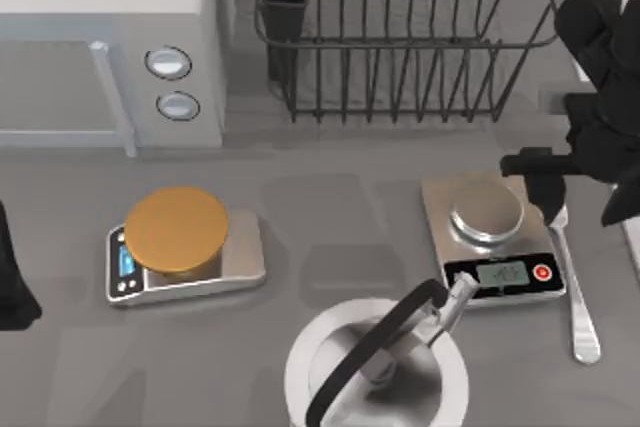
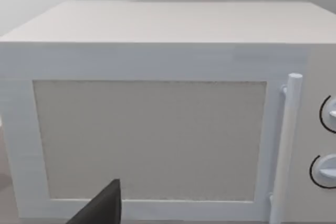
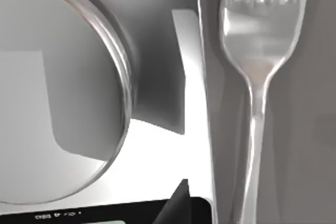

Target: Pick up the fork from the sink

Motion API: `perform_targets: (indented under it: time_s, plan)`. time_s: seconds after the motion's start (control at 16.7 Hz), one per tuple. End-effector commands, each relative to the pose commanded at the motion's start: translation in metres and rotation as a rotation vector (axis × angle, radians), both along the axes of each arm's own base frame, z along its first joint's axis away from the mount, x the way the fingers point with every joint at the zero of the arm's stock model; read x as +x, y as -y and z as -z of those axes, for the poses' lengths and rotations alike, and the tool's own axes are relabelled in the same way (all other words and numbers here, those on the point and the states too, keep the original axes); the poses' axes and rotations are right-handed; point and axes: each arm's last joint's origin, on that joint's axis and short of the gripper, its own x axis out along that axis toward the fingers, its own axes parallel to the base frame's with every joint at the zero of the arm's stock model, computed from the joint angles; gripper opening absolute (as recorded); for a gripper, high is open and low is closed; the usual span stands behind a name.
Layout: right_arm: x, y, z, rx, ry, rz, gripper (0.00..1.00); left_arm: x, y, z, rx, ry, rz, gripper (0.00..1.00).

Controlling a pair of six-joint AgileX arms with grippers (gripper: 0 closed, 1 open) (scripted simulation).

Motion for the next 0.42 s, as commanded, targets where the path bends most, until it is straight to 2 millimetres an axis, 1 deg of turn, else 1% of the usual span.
perform_targets:
  time_s: [0.06, 0.12, 0.42]
  plan:
    - [0.0, 0.0, 0.0, 0.0, 0.0, 0.0, 0.98, 0.0, 0.0, 0.0, 0.0, 0.0, 0.0, 1.0]
    - [0.0, 0.0, 0.0, 0.0, 0.0, 0.0, 1.0, 0.0, 0.0, 0.0, 0.0, 0.0, 0.0, 1.0]
    - [0.0, 0.0, 0.0, 0.0, 0.0, 0.0, 1.0, 0.0, 0.0, 0.0, 0.0, 0.0, 0.0, 1.0]
